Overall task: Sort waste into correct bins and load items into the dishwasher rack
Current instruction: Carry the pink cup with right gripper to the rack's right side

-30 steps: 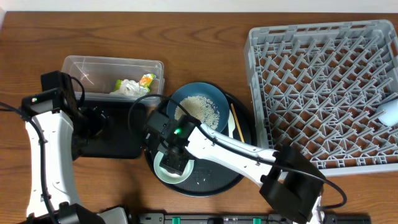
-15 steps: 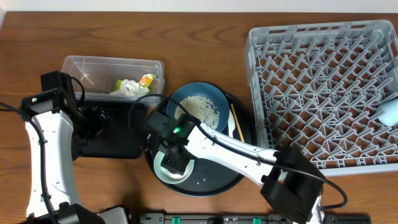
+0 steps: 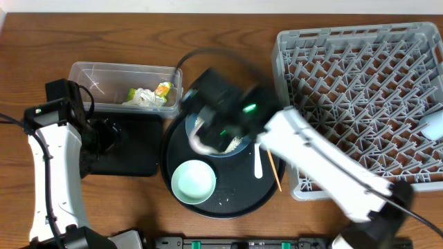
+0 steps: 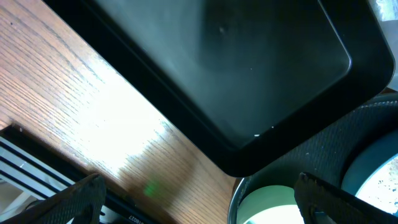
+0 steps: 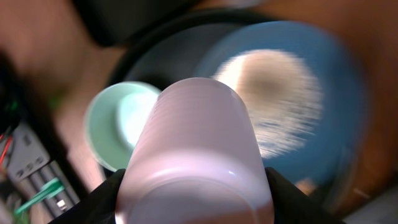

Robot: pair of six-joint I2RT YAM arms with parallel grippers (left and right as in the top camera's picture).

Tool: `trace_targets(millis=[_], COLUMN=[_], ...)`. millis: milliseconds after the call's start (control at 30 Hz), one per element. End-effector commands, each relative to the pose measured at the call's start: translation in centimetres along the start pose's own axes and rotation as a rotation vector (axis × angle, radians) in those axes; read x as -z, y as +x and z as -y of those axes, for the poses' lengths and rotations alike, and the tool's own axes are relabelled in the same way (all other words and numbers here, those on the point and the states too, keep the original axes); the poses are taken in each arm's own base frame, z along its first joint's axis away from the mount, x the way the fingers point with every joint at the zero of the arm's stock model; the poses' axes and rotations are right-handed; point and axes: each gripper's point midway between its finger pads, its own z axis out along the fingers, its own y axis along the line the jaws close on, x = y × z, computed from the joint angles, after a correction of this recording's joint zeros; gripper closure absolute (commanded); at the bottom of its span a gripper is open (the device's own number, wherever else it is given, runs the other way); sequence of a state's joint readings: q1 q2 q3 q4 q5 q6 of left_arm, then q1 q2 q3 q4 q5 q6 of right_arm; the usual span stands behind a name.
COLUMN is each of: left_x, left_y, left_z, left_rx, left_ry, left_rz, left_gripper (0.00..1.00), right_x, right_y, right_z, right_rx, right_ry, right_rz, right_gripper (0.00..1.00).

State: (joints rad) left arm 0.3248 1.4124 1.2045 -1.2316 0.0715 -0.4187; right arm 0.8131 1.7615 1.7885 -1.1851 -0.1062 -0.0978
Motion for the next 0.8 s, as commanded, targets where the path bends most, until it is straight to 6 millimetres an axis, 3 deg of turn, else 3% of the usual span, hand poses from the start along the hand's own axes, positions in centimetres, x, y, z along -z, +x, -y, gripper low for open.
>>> trace_targets(millis=[0,200,267,467,667,767], left_x=[-0.3,-0.3,-0.3,-0.3,-0.3,-0.3], left_y=[0.2,0.2,0.2,0.2,0.2,0.2], left_z=[-0.4,-0.3,-0.4,-0.4,-0.3,-0.3], left_rx=[0.004,0.005,0.005,0.005,0.005,0.005], left_ry=[-0.017,-0.016,-0.017,-0.017,-0.016,-0.016], left_rz=[-0.012,-0.012,-0.012,-0.012,-0.012,-0.012], left_gripper=[0.02,0.02,0.02,0.02,0.02,0.02], right_x=[3.8,7.7,9.0,12.6,15.7,16.1], right_y=[0.3,4.5,7.0,15.2,23.1,26.5], right_z=[6.1,17.0,21.0,30.4,36.2,38.3], right_rx=[-0.102,-0.375,-0.488,-0.775,-0.99,-1.069], right_ry=[0.138,0.278,0.332,0.479,0.595,0.627], right_rz=[0.063,0.089,0.089,0.094,0.108,0.1], right_gripper=[0.99,0.99,0.99,0.99,0.99,0.99])
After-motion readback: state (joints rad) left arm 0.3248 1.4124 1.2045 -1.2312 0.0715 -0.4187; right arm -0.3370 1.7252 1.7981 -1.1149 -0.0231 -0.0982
